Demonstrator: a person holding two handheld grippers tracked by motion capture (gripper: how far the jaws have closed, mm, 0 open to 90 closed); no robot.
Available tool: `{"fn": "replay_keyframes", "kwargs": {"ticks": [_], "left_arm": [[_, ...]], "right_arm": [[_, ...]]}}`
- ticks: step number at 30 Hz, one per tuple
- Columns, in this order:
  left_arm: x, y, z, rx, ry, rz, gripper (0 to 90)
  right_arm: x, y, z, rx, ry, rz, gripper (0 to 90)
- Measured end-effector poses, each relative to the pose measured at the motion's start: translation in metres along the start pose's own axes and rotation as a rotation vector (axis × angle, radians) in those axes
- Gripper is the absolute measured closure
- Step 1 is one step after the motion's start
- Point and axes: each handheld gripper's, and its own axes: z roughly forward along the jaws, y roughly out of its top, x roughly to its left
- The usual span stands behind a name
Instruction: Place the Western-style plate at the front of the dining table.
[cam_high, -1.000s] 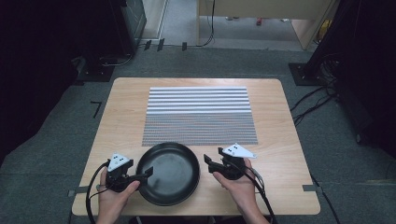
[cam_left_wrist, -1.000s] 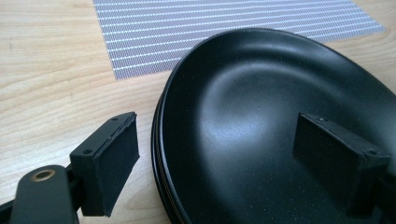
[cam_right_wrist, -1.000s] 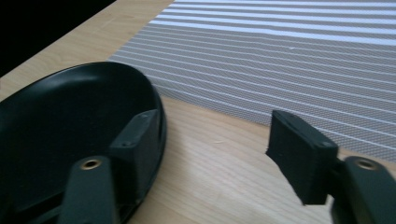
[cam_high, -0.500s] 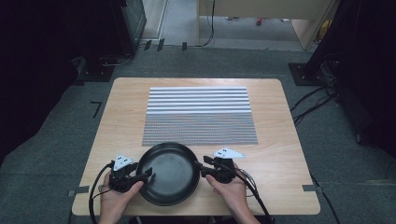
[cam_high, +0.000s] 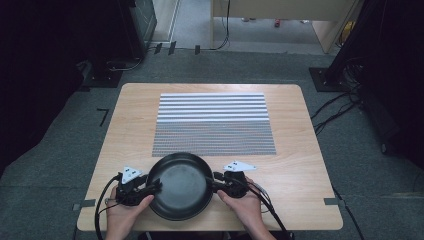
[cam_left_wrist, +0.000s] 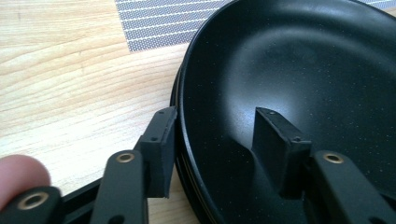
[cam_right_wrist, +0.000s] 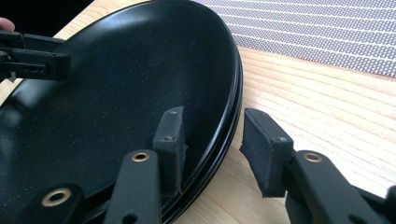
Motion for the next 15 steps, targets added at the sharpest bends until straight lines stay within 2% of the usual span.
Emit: {"fn": "replay_keyframes", "kwargs": {"ticks": [6, 9, 12, 15], "left_arm": [[0.0008, -0.0003, -0.0005, 0.002, 0.013, 0.009, 57.3], [0.001, -0.0003, -0.0006, 0.002, 0.013, 0.009, 57.8], [0.0016, -0.0003, -0.0008, 0.001, 0.011, 0.004, 58.6], [0.0021, -0.0004, -0.0009, 0.0, 0.008, -0.002, 58.9]], "right_arm": [[0.0003, 0.0007, -0.0009, -0.028, -0.007, -0.003, 69.5], [0.0015, 0.002, -0.0009, -0.063, -0.029, 0.031, 73.6], [0.002, 0.0018, 0.0004, -0.077, -0.041, 0.036, 74.7], [0.0005, 0.0029, -0.0007, -0.089, -0.037, 0.084, 77.6]]}}
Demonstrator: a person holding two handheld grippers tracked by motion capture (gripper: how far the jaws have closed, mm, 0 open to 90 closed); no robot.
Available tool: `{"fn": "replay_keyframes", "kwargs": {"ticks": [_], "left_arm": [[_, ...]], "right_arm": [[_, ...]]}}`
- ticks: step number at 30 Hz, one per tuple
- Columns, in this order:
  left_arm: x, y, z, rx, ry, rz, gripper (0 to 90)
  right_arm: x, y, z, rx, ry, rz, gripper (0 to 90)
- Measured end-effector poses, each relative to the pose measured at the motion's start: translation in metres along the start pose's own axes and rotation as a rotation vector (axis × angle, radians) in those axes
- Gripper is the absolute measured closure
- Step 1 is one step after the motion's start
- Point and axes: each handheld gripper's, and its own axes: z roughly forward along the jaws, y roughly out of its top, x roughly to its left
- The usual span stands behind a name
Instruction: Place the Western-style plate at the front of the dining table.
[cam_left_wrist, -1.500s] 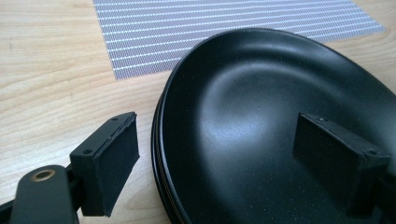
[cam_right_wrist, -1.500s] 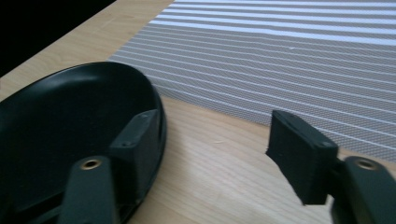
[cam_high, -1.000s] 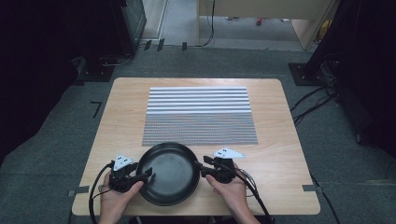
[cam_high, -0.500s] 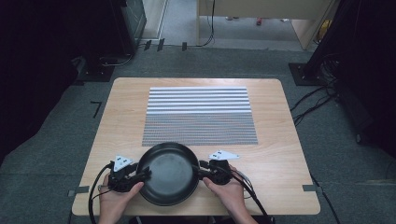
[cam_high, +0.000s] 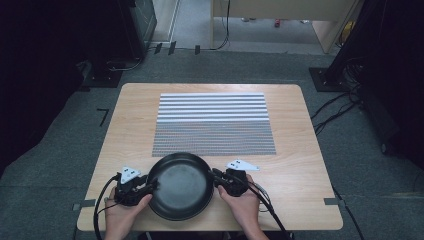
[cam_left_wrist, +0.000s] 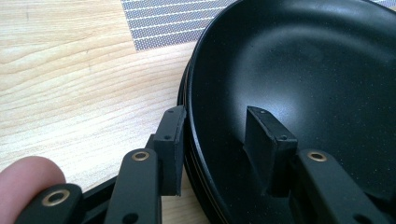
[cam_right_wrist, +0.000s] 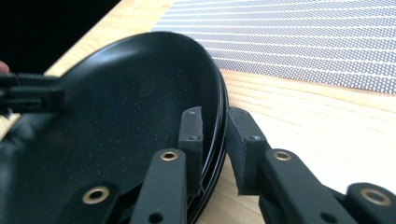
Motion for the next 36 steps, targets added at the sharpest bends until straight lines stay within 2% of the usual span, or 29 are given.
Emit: {"fn": "replay_keyframes", "kwargs": {"ticks": [3, 4, 7, 10, 11, 12, 13, 16, 21, 29, 31, 36], "left_arm": [[0.0, 0.0, 0.0, 0.001, 0.0, 0.001, 58.9], [0.0, 0.0, 0.0, 0.001, -0.001, 0.001, 58.8], [0.0, 0.0, 0.0, 0.001, -0.003, 0.0, 58.7], [0.0, 0.0, 0.0, 0.0, -0.003, 0.002, 58.3], [0.0, 0.0, 0.0, 0.0, -0.003, 0.002, 58.0], [0.0, 0.0, 0.0, 0.002, -0.01, 0.001, 57.4], [0.0, 0.0, 0.0, 0.002, -0.01, 0.001, 56.6], [0.001, 0.0, -0.001, 0.005, -0.019, -0.002, 55.2], [0.001, 0.0, -0.001, 0.004, -0.03, -0.015, 54.0], [0.003, 0.0, -0.001, 0.0, -0.042, -0.03, 54.5], [0.004, 0.0, -0.001, -0.001, -0.045, -0.032, 54.5], [0.007, -0.001, -0.001, -0.002, -0.069, -0.04, 53.9]], "right_arm": [[0.0, 0.0, -0.002, -0.005, 0.001, 0.008, 79.6], [0.0, 0.0, -0.005, -0.007, 0.022, 0.033, 81.8], [-0.001, -0.001, -0.008, -0.015, 0.026, 0.047, 83.6], [-0.004, -0.005, -0.01, -0.034, 0.041, 0.104, 85.5], [-0.004, -0.005, -0.01, -0.034, 0.041, 0.104, 85.5], [-0.005, -0.007, -0.01, -0.046, 0.053, 0.155, 85.9], [-0.005, -0.007, -0.01, -0.046, 0.053, 0.155, 85.9], [-0.006, -0.009, -0.009, -0.038, 0.069, 0.203, 85.6], [-0.005, -0.01, -0.01, -0.03, 0.069, 0.21, 85.3], [-0.006, -0.01, -0.011, -0.023, 0.085, 0.25, 85.6], [-0.009, -0.01, -0.013, -0.022, 0.107, 0.28, 85.6], [-0.013, -0.011, -0.016, -0.038, 0.144, 0.304, 84.0]]}}
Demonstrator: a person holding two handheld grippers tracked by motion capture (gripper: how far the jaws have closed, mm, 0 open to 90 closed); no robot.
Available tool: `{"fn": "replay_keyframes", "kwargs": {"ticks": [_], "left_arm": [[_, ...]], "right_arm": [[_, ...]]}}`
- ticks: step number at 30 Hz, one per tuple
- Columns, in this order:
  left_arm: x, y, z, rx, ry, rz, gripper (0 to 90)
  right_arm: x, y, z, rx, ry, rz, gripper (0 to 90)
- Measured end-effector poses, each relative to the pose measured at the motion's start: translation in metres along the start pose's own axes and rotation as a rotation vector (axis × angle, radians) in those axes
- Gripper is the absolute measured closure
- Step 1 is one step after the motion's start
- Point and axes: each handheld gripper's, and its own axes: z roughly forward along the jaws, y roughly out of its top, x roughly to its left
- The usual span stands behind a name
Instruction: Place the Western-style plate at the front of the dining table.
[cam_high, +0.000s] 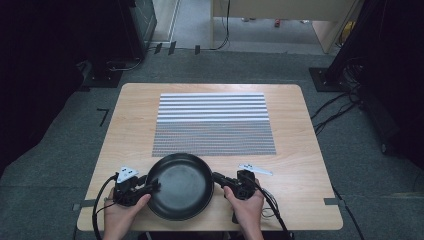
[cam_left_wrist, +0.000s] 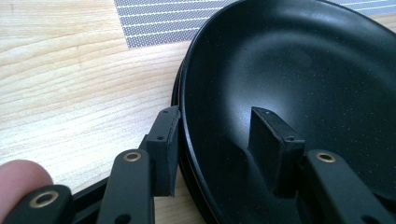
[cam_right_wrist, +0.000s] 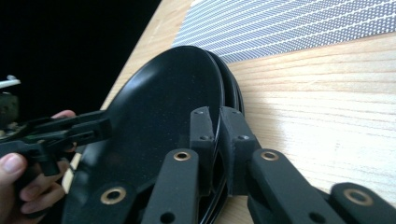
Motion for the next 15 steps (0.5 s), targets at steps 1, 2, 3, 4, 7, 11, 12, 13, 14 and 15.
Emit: {"fn": "replay_keyframes", "kwargs": {"ticks": [1, 2, 3, 4, 7, 11, 12, 13, 14, 15], "left_arm": [[0.0003, 0.0, 0.0, -0.001, -0.002, -0.003, 52.8], [0.0012, 0.0002, -0.0003, 0.008, 0.004, -0.002, 51.9], [0.0012, 0.0002, -0.0003, 0.008, 0.004, -0.002, 51.2], [0.0033, -0.0001, 0.0, 0.024, 0.008, -0.012, 50.1], [0.0054, -0.0005, -0.0002, 0.036, 0.001, -0.026, 49.6], [0.0064, -0.0009, 0.0003, 0.057, -0.036, -0.035, 49.7], [0.0061, -0.0008, 0.0002, 0.058, -0.033, -0.036, 49.6], [0.0065, -0.0006, 0.0001, 0.059, -0.035, -0.039, 50.0], [0.0069, -0.0007, 0.0, 0.059, -0.036, -0.042, 50.2], [0.0069, -0.0007, 0.0, 0.059, -0.036, -0.042, 50.5]], "right_arm": [[-0.001, -0.0004, -0.0009, -0.003, 0.01, 0.007, 84.0], [-0.0012, -0.0006, -0.0011, 0.0, 0.012, 0.006, 84.0], [-0.0012, -0.0006, -0.0011, 0.0, 0.012, 0.006, 84.0], [-0.0011, -0.0012, -0.0015, 0.014, 0.013, 0.008, 84.0], [-0.001, -0.0024, -0.0018, 0.024, 0.013, 0.008, 83.9], [-0.0016, -0.0056, -0.0024, 0.044, 0.02, 0.024, 83.1], [-0.0013, -0.0069, -0.0024, 0.037, 0.017, 0.028, 83.1], [-0.0011, -0.0068, -0.0024, 0.037, 0.015, 0.03, 83.1], [-0.0007, -0.0069, -0.0023, 0.036, 0.012, 0.032, 83.6], [-0.0007, -0.0069, -0.0023, 0.036, 0.012, 0.032, 83.6]]}}
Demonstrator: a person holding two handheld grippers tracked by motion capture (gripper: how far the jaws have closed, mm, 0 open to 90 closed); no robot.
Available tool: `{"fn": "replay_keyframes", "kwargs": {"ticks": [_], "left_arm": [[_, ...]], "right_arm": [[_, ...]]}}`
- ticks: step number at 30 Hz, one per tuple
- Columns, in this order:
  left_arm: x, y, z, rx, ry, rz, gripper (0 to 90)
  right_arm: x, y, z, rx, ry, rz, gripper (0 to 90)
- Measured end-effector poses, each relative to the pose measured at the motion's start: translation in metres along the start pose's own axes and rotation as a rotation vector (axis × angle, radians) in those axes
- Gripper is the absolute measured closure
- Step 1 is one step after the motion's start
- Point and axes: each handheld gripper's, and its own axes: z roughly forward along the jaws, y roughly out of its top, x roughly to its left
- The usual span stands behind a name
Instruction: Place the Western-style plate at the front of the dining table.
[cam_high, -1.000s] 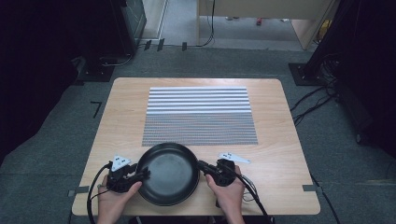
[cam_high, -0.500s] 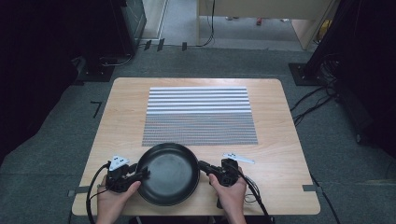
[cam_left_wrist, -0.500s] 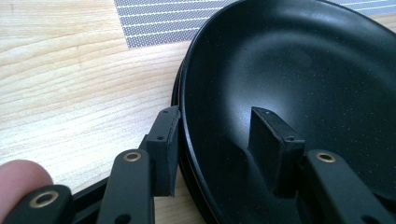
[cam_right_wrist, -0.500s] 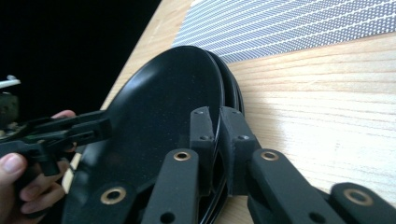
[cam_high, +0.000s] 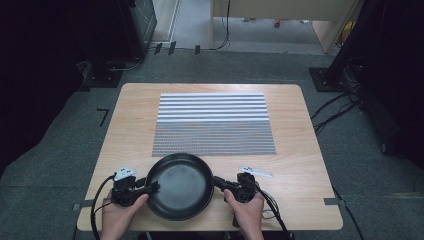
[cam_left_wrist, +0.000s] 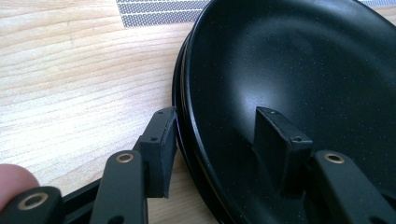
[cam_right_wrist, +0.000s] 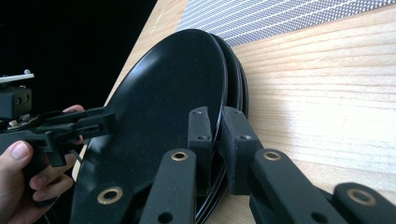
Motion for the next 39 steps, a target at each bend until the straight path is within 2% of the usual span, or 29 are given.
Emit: {"fn": "replay_keyframes", "kwargs": {"ticks": [2, 3, 7, 10, 12, 13, 14, 15, 19, 20, 26, 27, 35, 39], "left_arm": [[0.001, 0.0, 0.0, 0.002, -0.001, -0.004, 51.0], [0.001, 0.0, -0.001, 0.0, -0.003, -0.01, 52.4], [0.004, 0.001, -0.002, -0.001, -0.012, -0.02, 55.1], [0.005, 0.001, -0.004, -0.009, -0.022, -0.023, 55.6], [0.006, 0.002, -0.005, -0.015, -0.034, -0.032, 55.6], [0.01, 0.002, -0.007, -0.018, -0.068, -0.067, 56.3], [0.01, 0.002, -0.007, -0.018, -0.068, -0.067, 56.6], [0.014, 0.002, -0.008, -0.021, -0.091, -0.084, 57.6], [0.015, 0.002, -0.009, -0.017, -0.085, -0.081, 61.1], [0.016, 0.003, -0.011, -0.017, -0.072, -0.08, 62.5], [0.023, 0.005, -0.02, -0.021, -0.074, -0.089, 67.0], [0.025, 0.005, -0.024, -0.021, -0.083, -0.091, 68.1], [0.025, 0.005, -0.024, -0.012, -0.074, -0.072, 67.6], [0.025, 0.005, -0.024, -0.007, -0.081, -0.072, 67.8]], "right_arm": [[0.001, 0.0, 0.0, -0.005, -0.01, 0.001, 84.3], [0.002, -0.001, 0.0, -0.005, -0.016, 0.02, 84.9], [0.004, -0.001, 0.001, -0.009, -0.031, 0.038, 85.7], [0.005, -0.001, 0.003, -0.001, -0.025, 0.041, 86.2], [0.006, -0.001, 0.005, 0.005, -0.018, 0.045, 86.2], [0.007, -0.003, 0.008, 0.018, -0.013, 0.044, 86.0], [0.008, -0.003, 0.008, 0.014, -0.018, 0.042, 86.0], [0.008, -0.003, 0.008, 0.015, -0.017, 0.045, 86.1], [0.008, -0.003, 0.009, 0.013, -0.019, 0.039, 86.0], [0.008, -0.003, 0.009, 0.016, -0.015, 0.037, 86.0], [0.012, -0.007, 0.014, 0.029, -0.001, 0.032, 85.7], [0.014, -0.008, 0.017, 0.028, -0.006, 0.02, 85.6], [0.016, -0.012, 0.024, 0.021, -0.021, 0.014, 81.0], [0.018, -0.013, 0.029, -0.008, -0.031, 0.025, 78.3]]}}
